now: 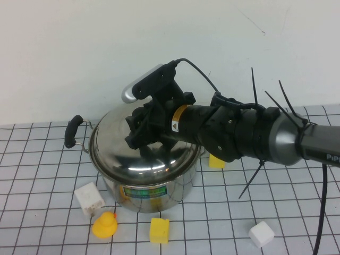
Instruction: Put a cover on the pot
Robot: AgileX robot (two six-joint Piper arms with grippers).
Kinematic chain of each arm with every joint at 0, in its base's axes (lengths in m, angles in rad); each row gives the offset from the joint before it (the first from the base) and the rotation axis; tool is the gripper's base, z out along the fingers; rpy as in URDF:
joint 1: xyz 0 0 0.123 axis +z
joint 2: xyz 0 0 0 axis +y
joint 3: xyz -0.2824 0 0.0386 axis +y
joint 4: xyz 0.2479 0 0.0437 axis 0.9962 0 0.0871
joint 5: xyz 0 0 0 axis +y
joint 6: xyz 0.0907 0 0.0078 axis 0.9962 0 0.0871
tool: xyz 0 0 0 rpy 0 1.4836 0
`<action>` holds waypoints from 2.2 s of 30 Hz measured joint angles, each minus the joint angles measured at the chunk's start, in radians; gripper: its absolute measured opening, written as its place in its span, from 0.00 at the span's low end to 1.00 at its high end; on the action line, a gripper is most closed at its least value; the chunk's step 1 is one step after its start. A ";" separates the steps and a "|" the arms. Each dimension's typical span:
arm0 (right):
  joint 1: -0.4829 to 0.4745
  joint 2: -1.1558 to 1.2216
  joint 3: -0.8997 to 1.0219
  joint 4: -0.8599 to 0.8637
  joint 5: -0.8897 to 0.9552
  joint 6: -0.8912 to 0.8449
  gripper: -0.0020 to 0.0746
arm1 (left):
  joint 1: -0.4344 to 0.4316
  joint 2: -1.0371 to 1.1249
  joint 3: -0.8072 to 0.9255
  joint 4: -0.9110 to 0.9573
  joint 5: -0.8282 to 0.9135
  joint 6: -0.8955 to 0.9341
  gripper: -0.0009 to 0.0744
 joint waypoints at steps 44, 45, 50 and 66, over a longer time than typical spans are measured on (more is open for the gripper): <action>-0.006 -1.518 0.935 -0.060 0.478 0.007 0.02 | 0.000 0.000 0.000 0.000 0.000 0.000 0.01; -0.026 -1.538 0.959 -0.043 0.478 0.006 0.02 | 0.000 0.000 0.000 0.000 0.000 0.000 0.01; -0.293 -1.725 1.151 0.077 0.432 -0.128 0.02 | 0.002 0.000 0.000 0.000 0.000 0.000 0.01; -0.851 -2.056 1.495 0.209 0.387 -0.169 0.02 | 0.002 0.000 0.000 0.000 0.000 0.000 0.01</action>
